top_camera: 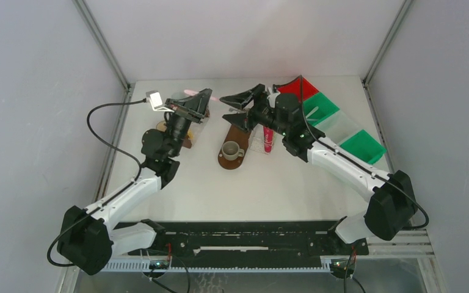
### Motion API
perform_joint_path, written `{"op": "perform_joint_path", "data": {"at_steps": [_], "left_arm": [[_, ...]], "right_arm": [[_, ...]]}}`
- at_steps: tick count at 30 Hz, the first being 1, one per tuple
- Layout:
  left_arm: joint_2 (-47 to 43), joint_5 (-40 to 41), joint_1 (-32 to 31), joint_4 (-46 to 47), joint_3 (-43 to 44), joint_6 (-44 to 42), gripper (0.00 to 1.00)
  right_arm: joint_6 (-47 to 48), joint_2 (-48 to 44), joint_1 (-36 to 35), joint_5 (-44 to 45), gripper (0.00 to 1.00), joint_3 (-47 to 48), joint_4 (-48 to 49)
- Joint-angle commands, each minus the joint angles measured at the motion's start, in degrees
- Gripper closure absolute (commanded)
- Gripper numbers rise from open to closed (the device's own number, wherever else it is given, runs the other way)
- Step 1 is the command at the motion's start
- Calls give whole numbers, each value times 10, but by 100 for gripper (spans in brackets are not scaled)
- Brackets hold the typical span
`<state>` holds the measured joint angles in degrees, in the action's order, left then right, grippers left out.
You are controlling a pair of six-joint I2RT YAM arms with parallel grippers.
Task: Prepare toiletry sets of a toothbrush and toothpaste on the tray
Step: Pick up the toothbrush from the storage box.
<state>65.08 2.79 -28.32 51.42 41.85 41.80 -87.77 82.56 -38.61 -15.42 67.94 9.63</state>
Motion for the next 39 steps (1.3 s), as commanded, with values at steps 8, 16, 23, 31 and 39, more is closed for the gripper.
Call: {"op": "perform_joint_path", "data": {"at_steps": [8, 16, 23, 31, 39], "left_arm": [[-21, -2, -12, 57, -14, -63, 100], [-26, -3, -15, 83, -26, -93, 100], [-27, -10, -17, 103, -34, -106, 100], [-27, -16, -18, 113, -37, -110, 95], [-27, -39, -17, 124, -35, -98, 37]], "right_arm": [[-161, 31, -25, 81, 47, 6, 70], [-217, 50, -44, 130, 57, -14, 140], [-230, 58, -49, 139, 80, -21, 168], [-238, 60, -46, 149, 100, -48, 237], [-232, 45, -30, 166, 100, -77, 295]]}}
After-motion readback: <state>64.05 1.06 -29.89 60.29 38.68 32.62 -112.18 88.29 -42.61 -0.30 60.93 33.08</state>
